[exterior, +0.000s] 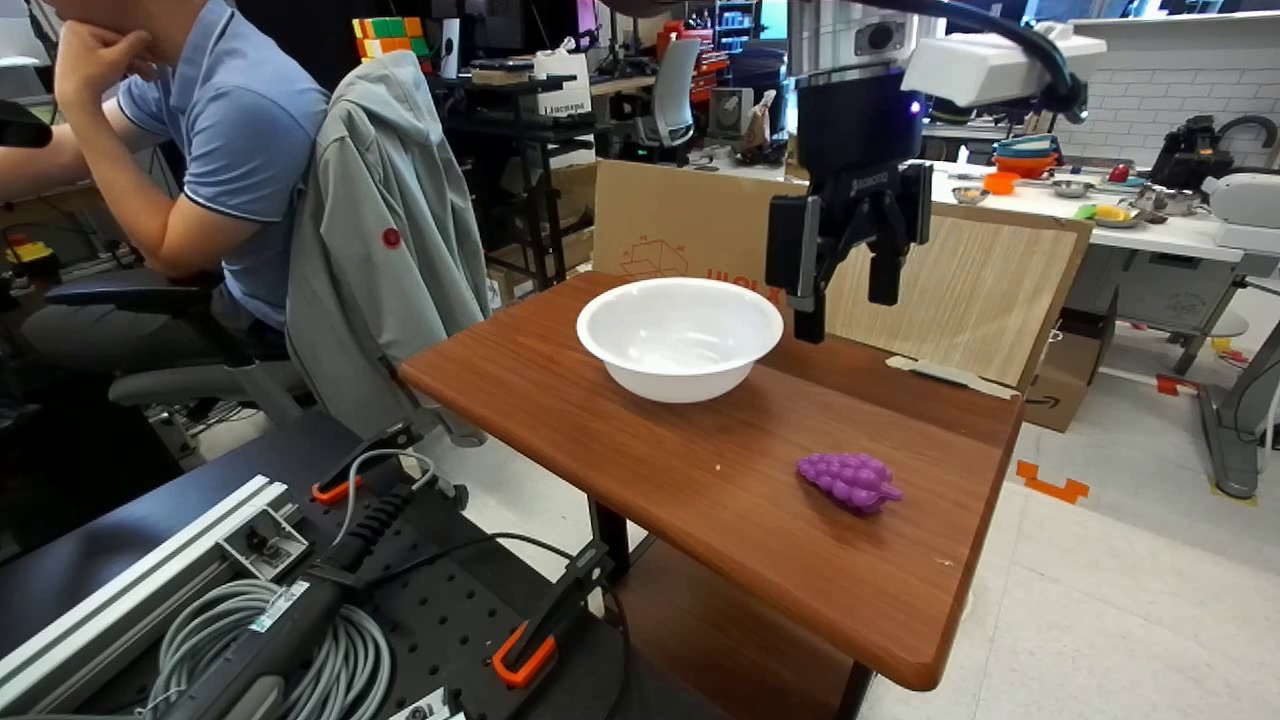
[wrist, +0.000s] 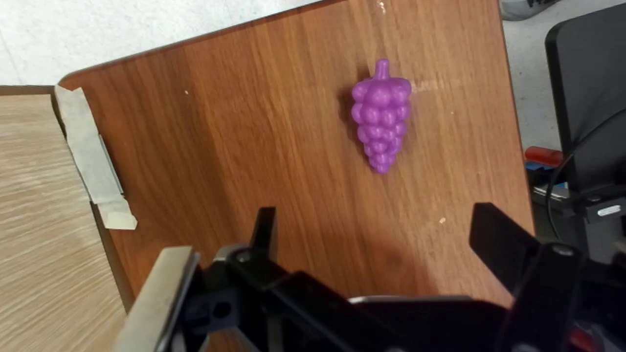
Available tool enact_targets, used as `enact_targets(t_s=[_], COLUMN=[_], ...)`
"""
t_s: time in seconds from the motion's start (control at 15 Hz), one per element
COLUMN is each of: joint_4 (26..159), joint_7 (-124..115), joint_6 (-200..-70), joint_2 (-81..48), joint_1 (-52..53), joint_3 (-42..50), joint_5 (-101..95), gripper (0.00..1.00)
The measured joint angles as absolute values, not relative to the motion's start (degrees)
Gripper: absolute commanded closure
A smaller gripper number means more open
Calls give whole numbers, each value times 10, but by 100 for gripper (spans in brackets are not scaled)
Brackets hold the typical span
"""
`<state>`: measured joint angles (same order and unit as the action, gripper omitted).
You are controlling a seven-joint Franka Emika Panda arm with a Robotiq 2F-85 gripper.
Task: Pick up the purple object from the table and put it in the bowl
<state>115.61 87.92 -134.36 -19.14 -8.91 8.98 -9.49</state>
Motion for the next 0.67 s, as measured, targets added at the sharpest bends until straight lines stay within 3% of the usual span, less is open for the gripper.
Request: enact_targets(t_s=[0.67], joint_4=[1278], joint_7=[810], joint_6=[-1407], joint_2=[-197], joint_1=[-119], joint_3=[86], joint_5=[-84], gripper=[0])
